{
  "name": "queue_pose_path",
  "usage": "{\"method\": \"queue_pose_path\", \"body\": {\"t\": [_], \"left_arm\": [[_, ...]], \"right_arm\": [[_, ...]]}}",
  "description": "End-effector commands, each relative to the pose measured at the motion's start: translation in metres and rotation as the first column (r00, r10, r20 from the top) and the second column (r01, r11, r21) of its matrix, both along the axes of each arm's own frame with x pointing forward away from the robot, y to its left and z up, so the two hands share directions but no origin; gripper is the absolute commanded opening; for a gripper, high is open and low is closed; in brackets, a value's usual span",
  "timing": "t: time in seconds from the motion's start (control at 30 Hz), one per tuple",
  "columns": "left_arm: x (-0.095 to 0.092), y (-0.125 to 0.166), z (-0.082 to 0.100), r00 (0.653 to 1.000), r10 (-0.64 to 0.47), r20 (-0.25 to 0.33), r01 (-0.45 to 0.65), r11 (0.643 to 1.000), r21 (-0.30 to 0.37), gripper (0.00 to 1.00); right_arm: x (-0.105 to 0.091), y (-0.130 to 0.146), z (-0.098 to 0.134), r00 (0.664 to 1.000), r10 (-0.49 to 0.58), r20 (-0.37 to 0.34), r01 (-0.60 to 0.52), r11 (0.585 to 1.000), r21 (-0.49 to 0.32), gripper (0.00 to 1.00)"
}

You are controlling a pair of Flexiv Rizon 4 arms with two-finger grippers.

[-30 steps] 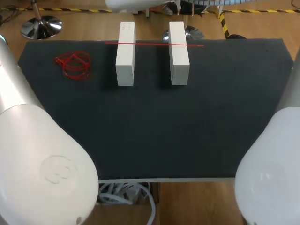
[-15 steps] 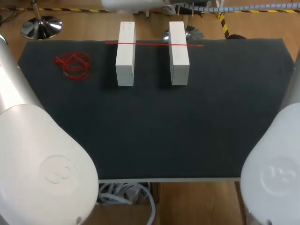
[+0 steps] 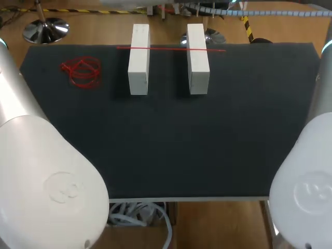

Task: Grab the tape and strap the tape.

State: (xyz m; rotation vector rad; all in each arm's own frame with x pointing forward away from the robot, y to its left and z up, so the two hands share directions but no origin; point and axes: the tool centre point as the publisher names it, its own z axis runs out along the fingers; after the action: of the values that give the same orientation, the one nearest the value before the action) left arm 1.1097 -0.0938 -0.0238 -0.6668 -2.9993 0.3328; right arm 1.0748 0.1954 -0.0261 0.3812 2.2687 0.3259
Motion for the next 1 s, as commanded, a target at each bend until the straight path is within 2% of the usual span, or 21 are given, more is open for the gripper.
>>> {"method": "queue_pose_path", "body": {"t": [0.03, 0.27, 0.53, 1.0], "left_arm": [[0.0, 0.0, 0.0, 1.0, -0.001, -0.002, 0.001, 1.0, 0.002, 0.0], [0.0, 0.0, 0.0, 1.0, -0.001, -0.002, 0.001, 1.0, 0.002, 0.0], [0.0, 0.0, 0.0, 1.0, -0.001, -0.002, 0.001, 1.0, 0.002, 0.0], [0.0, 0.0, 0.0, 1.0, -0.001, -0.002, 0.001, 1.0, 0.002, 0.0]], "right_arm": [[0.0, 0.008, -0.001, 0.999, -0.039, -0.011, 0.039, 0.998, -0.04, 0.0], [0.001, 0.008, 0.0, 1.0, -0.019, 0.021, 0.021, 0.991, -0.134, 0.0], [0.004, 0.001, 0.008, 0.995, -0.037, 0.088, 0.058, 0.968, -0.244, 0.0], [0.013, 0.005, 0.012, 0.994, -0.02, 0.106, 0.047, 0.966, -0.255, 0.0]]}}
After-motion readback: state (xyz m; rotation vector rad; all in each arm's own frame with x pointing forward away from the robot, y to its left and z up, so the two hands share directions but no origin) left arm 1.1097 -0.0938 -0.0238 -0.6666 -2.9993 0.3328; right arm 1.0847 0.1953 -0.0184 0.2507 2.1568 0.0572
